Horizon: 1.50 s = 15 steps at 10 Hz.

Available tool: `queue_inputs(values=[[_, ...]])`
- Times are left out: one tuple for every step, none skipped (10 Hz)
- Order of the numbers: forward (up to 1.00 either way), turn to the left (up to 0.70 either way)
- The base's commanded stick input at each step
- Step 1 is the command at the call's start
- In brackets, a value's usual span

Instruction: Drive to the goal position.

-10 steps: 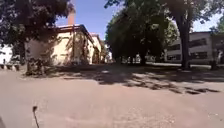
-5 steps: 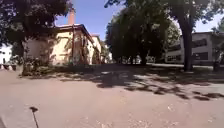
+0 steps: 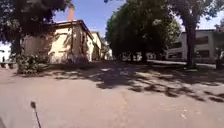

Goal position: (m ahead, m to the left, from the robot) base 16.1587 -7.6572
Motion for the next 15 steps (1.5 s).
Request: queue_inputs(values=[[0.7, 0.0], [0.7, 0.0], [0.7, 0.0], [0.7, 0.0], [0.7, 0.0], [0.7, 0.0], [0.7, 0.0], [0.7, 0.0], [0.7, 0.0], [0.7, 0.0], [0.7, 0.0], [0.7, 0.0], [0.7, 0.0], [0.7, 0.0], [0.7, 0.0]])
